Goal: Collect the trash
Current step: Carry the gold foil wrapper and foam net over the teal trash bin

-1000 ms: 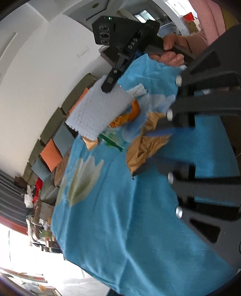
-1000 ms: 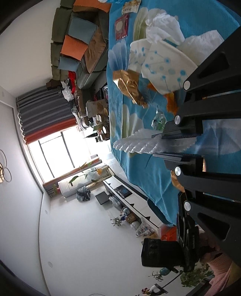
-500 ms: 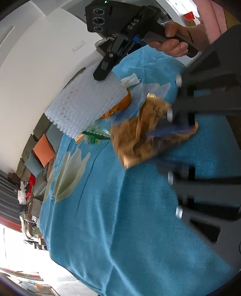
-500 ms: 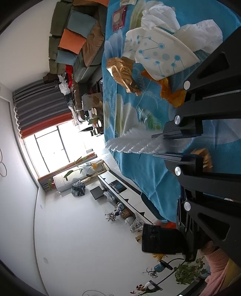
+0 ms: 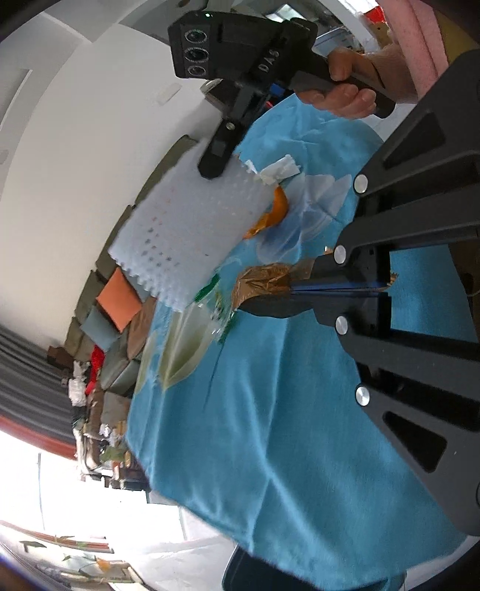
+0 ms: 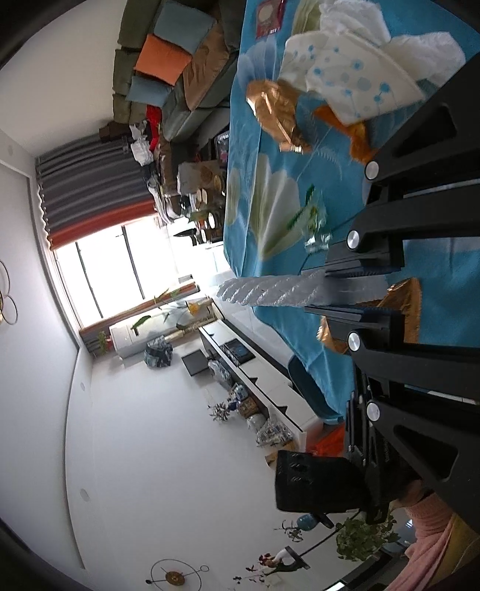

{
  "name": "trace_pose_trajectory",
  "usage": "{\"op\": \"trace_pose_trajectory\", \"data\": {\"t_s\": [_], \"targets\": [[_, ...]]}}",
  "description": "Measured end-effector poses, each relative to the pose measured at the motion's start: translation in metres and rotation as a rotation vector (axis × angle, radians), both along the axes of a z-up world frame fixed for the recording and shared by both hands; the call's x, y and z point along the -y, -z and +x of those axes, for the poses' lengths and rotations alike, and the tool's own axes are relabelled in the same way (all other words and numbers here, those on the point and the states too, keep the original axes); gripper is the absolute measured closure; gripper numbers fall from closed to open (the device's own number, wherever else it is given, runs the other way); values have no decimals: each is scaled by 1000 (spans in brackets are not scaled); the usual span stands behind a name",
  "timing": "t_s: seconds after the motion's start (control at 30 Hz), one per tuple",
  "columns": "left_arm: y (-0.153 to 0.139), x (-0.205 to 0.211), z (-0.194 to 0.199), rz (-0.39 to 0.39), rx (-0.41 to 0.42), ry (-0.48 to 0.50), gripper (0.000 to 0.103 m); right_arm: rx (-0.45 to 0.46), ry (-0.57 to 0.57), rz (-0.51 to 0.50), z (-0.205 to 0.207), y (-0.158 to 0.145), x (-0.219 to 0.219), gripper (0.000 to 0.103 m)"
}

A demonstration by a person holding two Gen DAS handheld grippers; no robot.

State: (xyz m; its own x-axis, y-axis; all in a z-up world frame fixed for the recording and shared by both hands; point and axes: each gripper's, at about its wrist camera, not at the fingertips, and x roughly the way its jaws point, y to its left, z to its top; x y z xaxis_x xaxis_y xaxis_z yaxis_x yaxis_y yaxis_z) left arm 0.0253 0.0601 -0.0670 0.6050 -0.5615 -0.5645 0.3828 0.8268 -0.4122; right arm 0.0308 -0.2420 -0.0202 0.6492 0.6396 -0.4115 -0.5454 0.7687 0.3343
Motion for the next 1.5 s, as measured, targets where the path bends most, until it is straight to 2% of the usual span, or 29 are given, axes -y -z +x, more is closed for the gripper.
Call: {"op": "trace_pose_trajectory", "data": {"t_s": [0.4,1.03,1.5], "targets": [[-27,-59,-13,61,53,-158,102,-22,-121,11,16,2,-51,91],[-47,-140,-37,121,97,-368,102,-66,-295,23,42,2,-138,91],[-44,-200,-47,164,66,-529,102,-148,-383,18,72,13,-199,91]]}}
